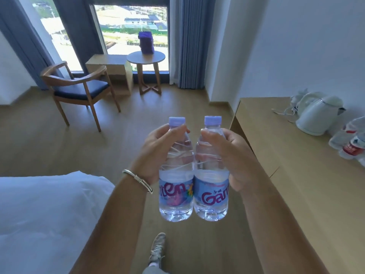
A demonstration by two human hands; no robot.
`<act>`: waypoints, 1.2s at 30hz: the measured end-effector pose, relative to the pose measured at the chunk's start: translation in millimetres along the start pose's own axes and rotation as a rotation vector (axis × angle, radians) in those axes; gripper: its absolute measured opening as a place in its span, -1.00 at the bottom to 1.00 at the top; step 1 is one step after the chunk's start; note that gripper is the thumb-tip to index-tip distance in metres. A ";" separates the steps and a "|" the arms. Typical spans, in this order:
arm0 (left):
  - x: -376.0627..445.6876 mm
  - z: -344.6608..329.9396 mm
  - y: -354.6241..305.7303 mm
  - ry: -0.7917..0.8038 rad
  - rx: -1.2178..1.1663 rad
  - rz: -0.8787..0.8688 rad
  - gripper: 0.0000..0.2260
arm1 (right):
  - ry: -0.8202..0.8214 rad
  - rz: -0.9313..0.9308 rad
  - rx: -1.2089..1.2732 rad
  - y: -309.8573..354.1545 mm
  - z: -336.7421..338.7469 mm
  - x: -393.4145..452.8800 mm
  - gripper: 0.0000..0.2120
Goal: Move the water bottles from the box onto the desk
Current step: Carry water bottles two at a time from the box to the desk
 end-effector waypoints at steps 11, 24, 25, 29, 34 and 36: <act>182.8 -61.3 -32.1 0.485 0.028 -0.013 -0.83 | -0.488 0.097 -0.002 35.6 17.4 119.3 -0.83; 253.2 -244.0 1.2 0.742 0.121 -0.023 -0.82 | -0.863 0.190 -0.051 49.0 170.7 166.2 -0.76; 255.4 -263.2 4.9 0.757 0.129 -0.018 -0.82 | -0.886 0.198 -0.053 49.8 188.0 168.5 -0.81; 259.8 -344.1 17.5 0.830 0.138 -0.013 -0.88 | -0.962 0.238 -0.074 54.6 257.4 172.6 -0.94; 260.4 -436.7 41.1 0.879 0.159 -0.093 -0.80 | -1.035 0.259 -0.118 57.9 339.4 170.7 -0.97; 259.4 -464.2 50.8 0.913 0.191 -0.113 -0.91 | -1.063 0.258 -0.126 56.5 363.9 169.3 -0.81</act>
Point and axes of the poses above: each hand's wrist, its own x-axis towards the middle knuckle, its own z-axis out of the back of the hand, y = z × x, the point moved 5 cm from there along x, towards the middle knuckle, and after that the axes turned 8 degrees about -y, right-handed, at the moved point
